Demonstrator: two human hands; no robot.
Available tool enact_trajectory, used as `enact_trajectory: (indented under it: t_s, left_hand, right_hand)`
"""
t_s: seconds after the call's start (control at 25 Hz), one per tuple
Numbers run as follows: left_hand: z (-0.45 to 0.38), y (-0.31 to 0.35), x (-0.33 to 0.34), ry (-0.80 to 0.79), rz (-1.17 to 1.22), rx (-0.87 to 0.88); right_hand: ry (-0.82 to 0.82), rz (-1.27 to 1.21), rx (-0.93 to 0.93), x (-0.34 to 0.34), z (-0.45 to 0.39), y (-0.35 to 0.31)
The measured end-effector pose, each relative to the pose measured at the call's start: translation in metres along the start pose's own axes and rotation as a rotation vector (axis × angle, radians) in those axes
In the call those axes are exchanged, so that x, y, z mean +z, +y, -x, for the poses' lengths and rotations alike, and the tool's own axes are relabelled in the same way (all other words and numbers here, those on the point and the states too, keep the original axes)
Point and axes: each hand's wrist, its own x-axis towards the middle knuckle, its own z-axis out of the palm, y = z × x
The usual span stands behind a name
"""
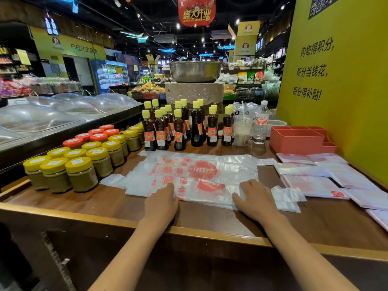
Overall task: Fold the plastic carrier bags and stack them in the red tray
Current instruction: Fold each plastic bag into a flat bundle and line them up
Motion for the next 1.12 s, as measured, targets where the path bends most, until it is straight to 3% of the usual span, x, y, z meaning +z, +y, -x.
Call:
enact_trajectory:
  t_s: [0.16,0.36,0.52,0.6,0.72,0.88,1.04,1.12]
  left_hand:
    - [0.003,0.013,0.0,0.003,0.236,-0.08]
    - [-0.005,0.02,-0.001,-0.056,0.856,-0.303]
    - [-0.009,0.034,-0.005,0.097,1.413,-0.601]
    - [-0.013,0.038,-0.005,0.178,1.486,-0.654]
    - [-0.021,0.041,0.0,0.168,1.255,-0.566]
    - [-0.035,0.04,0.008,-0.104,0.811,-0.308]
    - [-0.053,0.034,0.018,-0.308,-0.026,-0.033]
    - [-0.065,0.033,0.027,-0.376,-0.12,0.037]
  right_hand:
    - [0.009,0.023,-0.001,-0.005,0.003,-0.003]
    - [0.034,-0.029,0.003,-0.01,0.003,-0.002]
    - [0.035,-0.127,-0.011,-0.011,0.003,-0.004]
    - [0.054,-0.169,-0.013,-0.012,0.002,-0.004]
    - [0.066,-0.209,-0.029,-0.014,0.003,-0.005]
    - [0.012,-0.195,-0.097,-0.014,0.006,-0.008]
    - [-0.083,-0.317,-0.195,-0.017,0.009,-0.011]
    - [-0.146,-0.373,-0.259,-0.019,0.008,-0.014]
